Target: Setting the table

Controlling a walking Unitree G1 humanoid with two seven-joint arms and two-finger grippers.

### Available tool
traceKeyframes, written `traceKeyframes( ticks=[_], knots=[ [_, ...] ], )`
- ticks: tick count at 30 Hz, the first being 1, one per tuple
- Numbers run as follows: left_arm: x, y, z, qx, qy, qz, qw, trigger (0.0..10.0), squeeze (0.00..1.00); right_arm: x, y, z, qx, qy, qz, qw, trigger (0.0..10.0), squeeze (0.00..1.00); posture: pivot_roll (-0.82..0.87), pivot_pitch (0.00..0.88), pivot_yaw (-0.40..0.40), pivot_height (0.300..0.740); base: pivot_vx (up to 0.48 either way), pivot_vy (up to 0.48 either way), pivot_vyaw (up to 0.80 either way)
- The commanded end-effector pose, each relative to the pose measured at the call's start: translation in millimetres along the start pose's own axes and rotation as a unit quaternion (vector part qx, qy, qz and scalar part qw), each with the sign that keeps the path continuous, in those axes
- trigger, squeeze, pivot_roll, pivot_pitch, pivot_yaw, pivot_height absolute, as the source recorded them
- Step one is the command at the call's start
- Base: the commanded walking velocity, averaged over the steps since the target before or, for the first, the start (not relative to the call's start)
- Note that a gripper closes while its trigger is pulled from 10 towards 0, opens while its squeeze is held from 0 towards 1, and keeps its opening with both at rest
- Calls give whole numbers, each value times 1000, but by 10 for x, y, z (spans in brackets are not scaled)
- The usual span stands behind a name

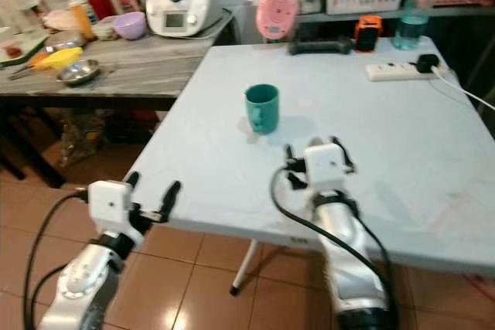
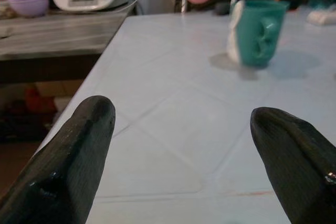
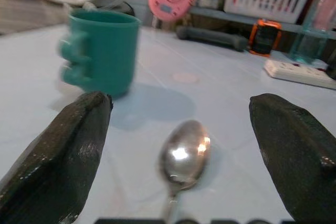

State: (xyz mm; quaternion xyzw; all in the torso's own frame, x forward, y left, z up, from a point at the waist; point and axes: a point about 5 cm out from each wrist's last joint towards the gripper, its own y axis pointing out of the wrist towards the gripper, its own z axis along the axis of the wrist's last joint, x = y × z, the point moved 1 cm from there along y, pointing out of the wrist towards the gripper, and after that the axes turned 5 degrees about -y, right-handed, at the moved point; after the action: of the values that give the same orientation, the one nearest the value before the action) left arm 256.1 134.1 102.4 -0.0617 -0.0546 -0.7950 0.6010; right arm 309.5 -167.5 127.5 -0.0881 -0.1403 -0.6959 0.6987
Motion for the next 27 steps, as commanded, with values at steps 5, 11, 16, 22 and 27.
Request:
traceKeyframes(
  ticks=[5, 11, 16, 22, 27],
  knots=[
    [-121, -48, 9, -7, 10, 15, 1000, 10000, 0, -131, 33, 138, 23, 13, 16, 1000, 10000, 0, -133, 25, 135, 740, 279, 0, -329],
    [-111, -42, 3, -10, 11, 12, 1000, 10000, 0, -129, 36, 139, 21, 13, 16, 1000, 10000, 0, -134, 26, 134, 740, 269, 0, 0],
    [-112, -42, -17, -17, 13, 9, 1000, 10000, 0, -149, 28, 124, 19, 14, 18, 1000, 10000, 0, -134, 25, 136, 740, 51, 0, 0],
    [-111, -103, -66, -37, 25, -19, 999, 10000, 0, -182, 8, 126, 18, 18, 22, 999, 10000, 0, -131, 36, 142, 740, 0, 0, 0],
    [-57, -255, -93, -68, 39, -98, 992, 10000, 0, -220, -60, 82, 5, 27, 25, 999, 10000, 0, -128, 56, 144, 740, 0, 0, 0]
  ],
)
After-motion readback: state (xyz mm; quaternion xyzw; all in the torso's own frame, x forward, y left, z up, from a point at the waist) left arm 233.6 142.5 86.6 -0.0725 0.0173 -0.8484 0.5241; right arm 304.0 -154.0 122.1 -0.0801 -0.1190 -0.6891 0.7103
